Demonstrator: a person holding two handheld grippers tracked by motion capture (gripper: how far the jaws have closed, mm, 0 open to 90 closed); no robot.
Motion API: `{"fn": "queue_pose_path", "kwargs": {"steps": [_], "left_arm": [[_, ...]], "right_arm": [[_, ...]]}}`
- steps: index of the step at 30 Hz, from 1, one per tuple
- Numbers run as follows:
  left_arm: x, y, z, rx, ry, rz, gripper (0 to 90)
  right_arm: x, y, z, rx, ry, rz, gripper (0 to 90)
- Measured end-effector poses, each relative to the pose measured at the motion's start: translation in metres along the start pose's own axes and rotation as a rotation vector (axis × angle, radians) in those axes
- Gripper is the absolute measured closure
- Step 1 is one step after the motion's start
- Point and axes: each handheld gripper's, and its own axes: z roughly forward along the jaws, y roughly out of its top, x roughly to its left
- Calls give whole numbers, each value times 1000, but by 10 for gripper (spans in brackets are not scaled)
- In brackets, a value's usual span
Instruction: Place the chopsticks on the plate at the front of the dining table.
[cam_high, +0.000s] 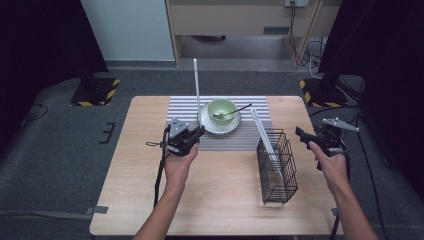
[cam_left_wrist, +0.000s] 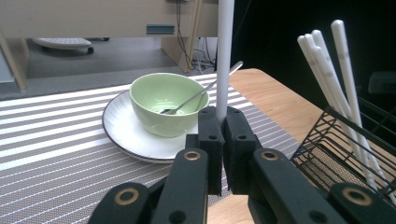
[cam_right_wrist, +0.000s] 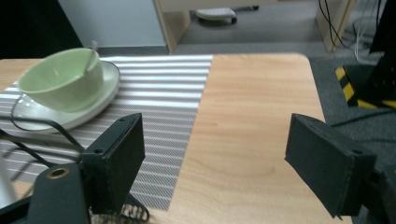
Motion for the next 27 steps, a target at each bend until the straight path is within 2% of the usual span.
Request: {"fn": "queue_pose_path", "kwargs": {"steps": [4, 12, 19, 27], "left_arm": [[2, 0, 3, 6, 26, 3, 866], [5, -2, 7, -4, 97, 12, 865], [9, -4, 8, 0, 118, -8, 864], [9, -6, 11, 10, 123, -5, 863]], "right_arm": [[-3, -16, 6, 40, -16, 1, 198], [3, -49, 20, 132, -55, -33, 200], [3, -66, 27, 181, -75, -27, 192], [2, -78, 33, 222, -78, -22, 189]]}}
